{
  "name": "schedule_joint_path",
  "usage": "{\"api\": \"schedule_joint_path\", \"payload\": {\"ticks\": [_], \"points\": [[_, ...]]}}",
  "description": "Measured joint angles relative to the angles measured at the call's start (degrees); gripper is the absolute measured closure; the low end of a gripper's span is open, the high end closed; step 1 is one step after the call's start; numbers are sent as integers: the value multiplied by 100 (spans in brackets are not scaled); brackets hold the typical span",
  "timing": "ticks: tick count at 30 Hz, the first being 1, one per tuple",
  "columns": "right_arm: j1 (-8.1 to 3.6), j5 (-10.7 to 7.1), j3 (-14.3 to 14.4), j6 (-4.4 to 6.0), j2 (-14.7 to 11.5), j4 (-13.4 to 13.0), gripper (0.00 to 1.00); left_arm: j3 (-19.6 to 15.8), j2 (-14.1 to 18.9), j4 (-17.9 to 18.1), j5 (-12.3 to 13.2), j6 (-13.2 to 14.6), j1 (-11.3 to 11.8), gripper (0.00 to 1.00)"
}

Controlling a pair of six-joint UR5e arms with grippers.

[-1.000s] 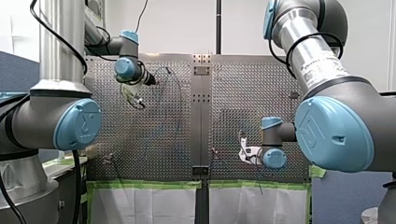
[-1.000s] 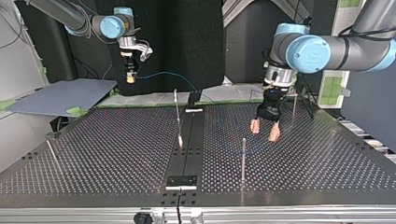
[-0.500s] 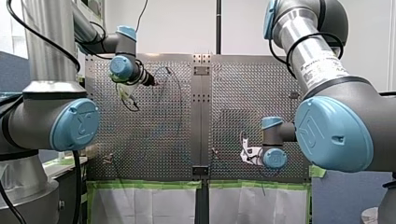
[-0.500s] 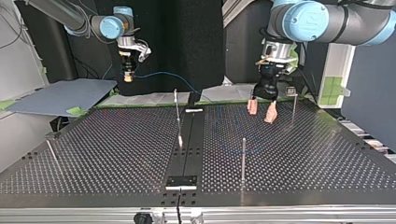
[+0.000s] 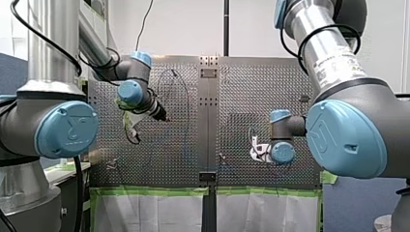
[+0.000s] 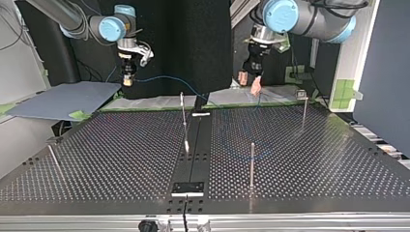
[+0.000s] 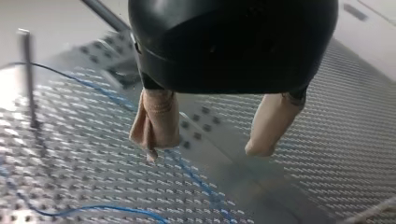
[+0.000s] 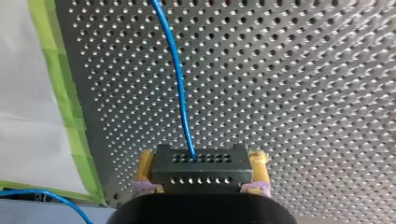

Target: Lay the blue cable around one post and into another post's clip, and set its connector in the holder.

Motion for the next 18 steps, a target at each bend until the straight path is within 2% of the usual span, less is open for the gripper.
{"api": "schedule_joint_path", "payload": {"ticks": [6,12,18], "points": [[41,-19,0,-9,-351,335,100,-334,-120,327,-334,333,-333,0],[110,-88,0,-16,-542,440,100,-635,-277,627,-629,633,-633,0],[171,-155,2,-11,-562,457,100,-850,-535,915,-568,921,-921,0]]}}
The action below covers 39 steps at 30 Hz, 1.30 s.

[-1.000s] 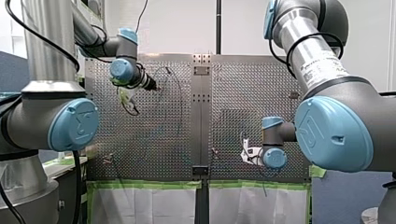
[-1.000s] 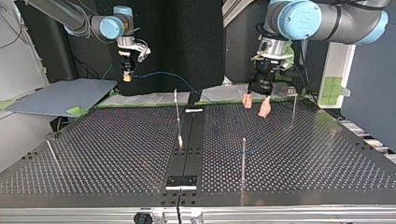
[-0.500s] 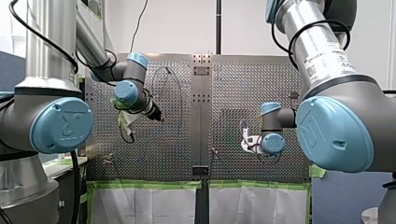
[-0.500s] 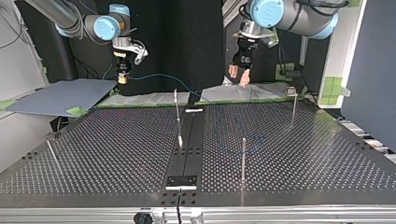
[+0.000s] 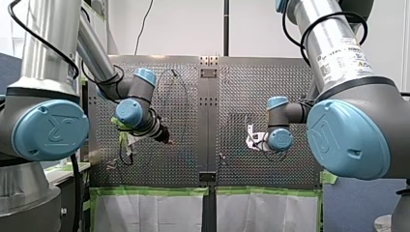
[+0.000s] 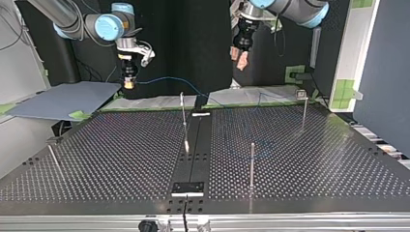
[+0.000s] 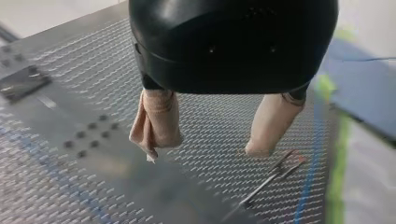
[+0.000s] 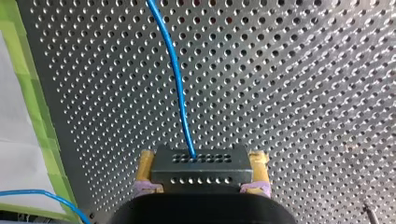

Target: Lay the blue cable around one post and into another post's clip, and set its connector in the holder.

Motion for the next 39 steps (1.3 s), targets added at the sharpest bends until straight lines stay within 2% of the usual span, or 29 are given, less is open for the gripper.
{"api": "schedule_joint_path", "payload": {"ticks": [8,17,24,28,32,39], "points": [[75,-194,-2,17,2,-14,100,60,-435,435,-34,437,-436,0],[150,-187,-2,24,1,0,100,213,-916,919,-454,918,-918,0],[219,-192,-2,24,-1,4,100,372,-1287,1290,-589,1258,-1289,0],[287,-188,0,3,-2,18,100,484,-1509,1509,-740,1226,-1514,0],[344,-186,1,5,-3,25,100,599,-1639,1639,-882,1004,-1784,0],[413,-178,-1,15,-14,24,100,832,-1809,1633,-894,633,-2161,0]]}}
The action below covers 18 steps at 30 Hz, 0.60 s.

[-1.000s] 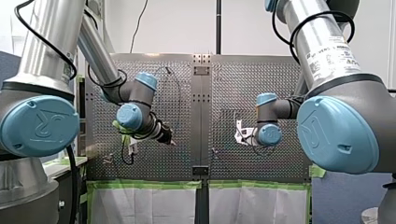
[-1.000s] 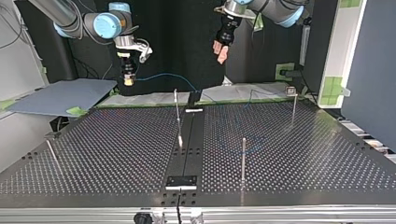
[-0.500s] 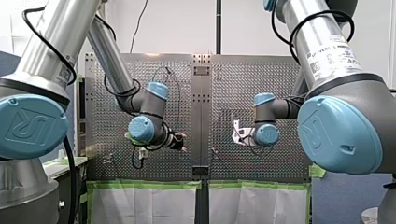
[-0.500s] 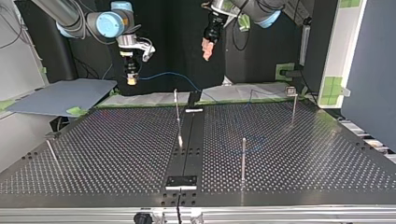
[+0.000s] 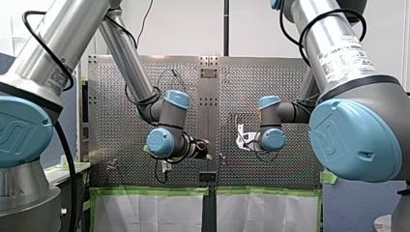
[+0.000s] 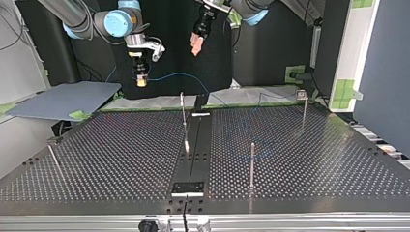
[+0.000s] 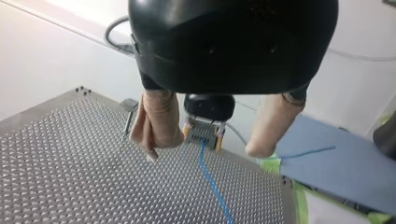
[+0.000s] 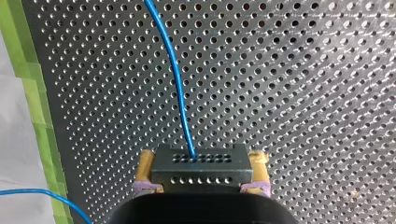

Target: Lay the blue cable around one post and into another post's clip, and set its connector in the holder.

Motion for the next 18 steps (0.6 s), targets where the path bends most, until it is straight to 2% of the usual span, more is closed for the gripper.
{"api": "schedule_joint_path", "payload": {"ticks": [8,13,18], "points": [[38,2,1,9,-12,3,100,213,-337,148,-63,-320,-33,0],[49,3,3,15,-17,12,100,246,-376,178,-104,-548,37,0],[52,3,3,24,-19,20,100,252,-376,100,-176,-615,117,0]]}}
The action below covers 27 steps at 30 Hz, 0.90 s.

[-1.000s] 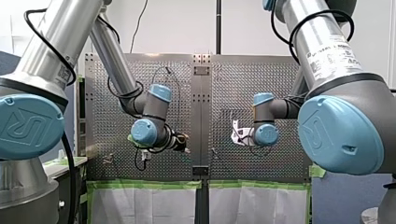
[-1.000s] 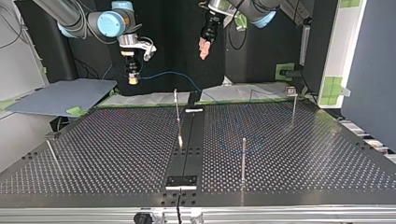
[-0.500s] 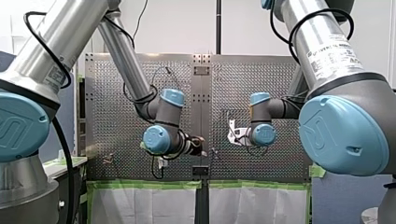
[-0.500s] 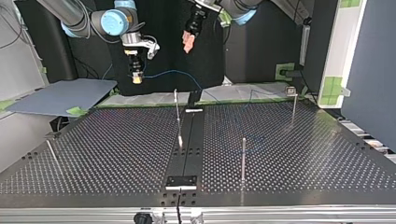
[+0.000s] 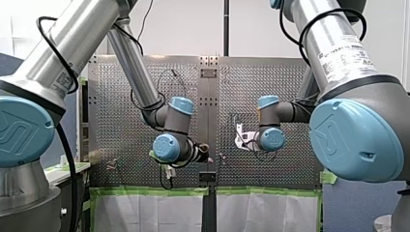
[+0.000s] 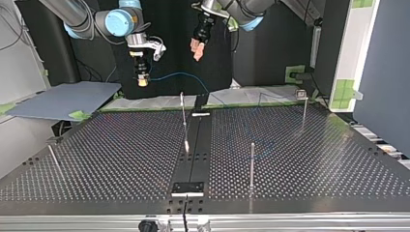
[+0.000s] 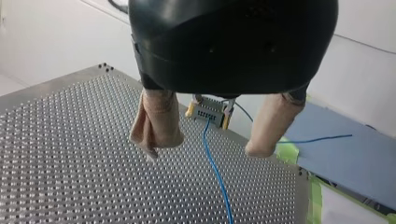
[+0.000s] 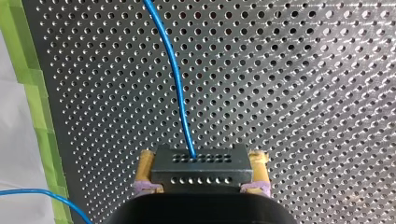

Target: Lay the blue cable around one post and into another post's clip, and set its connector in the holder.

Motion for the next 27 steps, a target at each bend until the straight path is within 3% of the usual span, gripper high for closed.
{"api": "schedule_joint_path", "payload": {"ticks": [7,12,21,27], "points": [[-13,-14,0,28,0,5,100,0,29,-74,-55,30,62,0],[-21,-22,1,31,1,-15,100,102,247,-304,-167,252,288,0],[-31,-34,2,58,2,-81,100,602,777,-834,251,782,818,0],[-43,-43,1,74,2,-98,100,922,1098,-1152,243,1103,1138,0]]}}
